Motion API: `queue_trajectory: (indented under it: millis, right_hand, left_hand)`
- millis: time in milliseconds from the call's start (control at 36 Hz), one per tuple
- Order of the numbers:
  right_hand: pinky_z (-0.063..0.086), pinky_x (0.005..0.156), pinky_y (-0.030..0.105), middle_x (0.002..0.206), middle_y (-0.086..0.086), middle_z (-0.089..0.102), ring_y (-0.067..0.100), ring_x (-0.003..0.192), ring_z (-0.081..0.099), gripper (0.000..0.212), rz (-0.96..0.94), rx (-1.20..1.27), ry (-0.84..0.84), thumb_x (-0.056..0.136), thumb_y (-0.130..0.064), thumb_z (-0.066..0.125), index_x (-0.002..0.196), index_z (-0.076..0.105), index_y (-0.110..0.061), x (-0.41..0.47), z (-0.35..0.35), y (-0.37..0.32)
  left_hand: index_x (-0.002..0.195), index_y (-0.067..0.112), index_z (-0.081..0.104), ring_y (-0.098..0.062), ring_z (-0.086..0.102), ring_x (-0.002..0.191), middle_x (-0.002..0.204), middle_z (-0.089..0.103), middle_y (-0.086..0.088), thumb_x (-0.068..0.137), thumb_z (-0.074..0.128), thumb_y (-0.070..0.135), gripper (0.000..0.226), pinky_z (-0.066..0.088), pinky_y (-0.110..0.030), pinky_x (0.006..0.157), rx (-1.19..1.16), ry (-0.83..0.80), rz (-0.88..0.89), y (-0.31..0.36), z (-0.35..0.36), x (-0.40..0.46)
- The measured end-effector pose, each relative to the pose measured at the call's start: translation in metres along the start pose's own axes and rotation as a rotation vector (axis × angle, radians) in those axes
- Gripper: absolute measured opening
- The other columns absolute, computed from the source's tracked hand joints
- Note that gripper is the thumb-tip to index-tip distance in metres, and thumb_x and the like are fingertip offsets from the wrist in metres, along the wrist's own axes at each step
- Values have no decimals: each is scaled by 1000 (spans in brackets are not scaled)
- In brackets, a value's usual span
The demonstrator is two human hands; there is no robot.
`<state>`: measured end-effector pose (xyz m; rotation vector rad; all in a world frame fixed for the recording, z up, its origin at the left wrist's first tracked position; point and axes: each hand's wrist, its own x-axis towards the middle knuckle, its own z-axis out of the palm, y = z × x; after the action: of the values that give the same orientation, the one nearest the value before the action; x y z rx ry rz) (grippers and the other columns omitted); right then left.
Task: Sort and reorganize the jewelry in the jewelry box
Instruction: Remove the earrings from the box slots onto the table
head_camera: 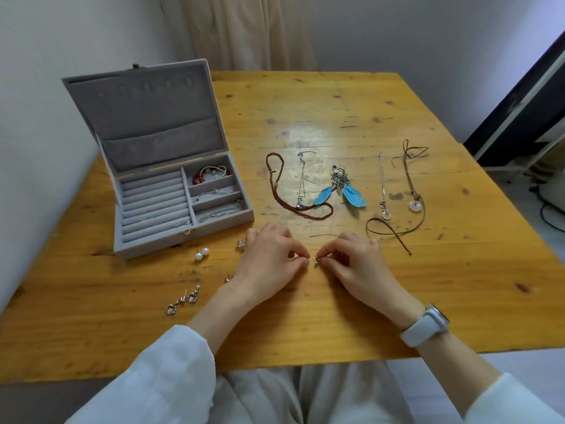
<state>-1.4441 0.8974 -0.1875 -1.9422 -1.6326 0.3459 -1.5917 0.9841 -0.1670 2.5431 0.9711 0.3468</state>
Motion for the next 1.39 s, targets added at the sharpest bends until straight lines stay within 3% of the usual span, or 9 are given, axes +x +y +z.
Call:
queue_trajectory:
  millis: [194,389,583,722,833,972,1111,1222,1389]
  right_hand:
    - [30,82,30,82,-11,54,0,78,43,12,-11,103,14,86,-21,60,97,64,-24,10,-9,-6]
    - [39,76,38,75,-8,52,11,74,43,11,-146,124,60,85,-15,61,92,68,-21,49,1,-43]
    - [34,80,32,99,-3,58,14,94,46,23,-321,0,-70,93,-22,49,110,64,-24,85,37,-95]
    - [33,83,30,110,1,53,18,108,43,31,-367,-76,-170,96,-26,41,123,56,-26,112,65,-129]
    - [35,90,37,107,2,54,21,107,43,31,-389,-171,-209,96,-27,39,121,58,-26,120,79,-135]
    - [28,80,28,105,1,55,20,101,43,29,-511,-269,-155,97,-26,39,116,60,-21,119,82,-134]
    - [41,87,31,108,1,60,18,102,49,22,-406,-155,-303,93,-19,47,106,64,-16,132,73,-140]
    - [47,78,30,99,3,66,13,86,54,15,-315,-99,-458,88,-16,55,97,67,-12,147,67,-148]
    - [45,77,30,97,1,60,13,84,49,13,-309,-86,-389,89,-20,54,94,64,-14,143,70,-145]
  left_hand:
    - [96,29,67,-4,38,87,82,48,17,86,60,36,15,21,-28,83,-36,152,-19,-14,-23,-3]
    - [98,23,68,-6,48,98,97,60,10,88,58,28,15,26,-31,91,-13,294,-104,-49,-61,-14]
    - [101,18,69,-15,48,104,99,59,4,89,58,17,17,25,-31,86,123,378,-337,-114,-81,-51]
    - [106,16,69,-19,47,110,111,60,-2,90,54,16,21,35,-37,91,87,405,-397,-142,-74,-66]
    - [105,17,69,-19,50,106,108,61,0,89,50,20,25,39,-39,88,94,433,-380,-140,-70,-67]
    - [106,21,68,-16,45,111,112,59,4,90,52,18,23,31,-37,93,76,453,-422,-140,-69,-66]
    - [104,25,68,-13,42,110,109,56,8,92,49,26,22,22,-33,93,105,408,-446,-139,-79,-60]
    - [101,29,69,-12,42,108,106,54,9,92,52,33,19,22,-33,90,125,306,-404,-141,-92,-47]
    - [110,34,66,-12,42,107,106,56,10,90,56,31,23,25,-33,94,149,105,-159,-145,-105,-30]
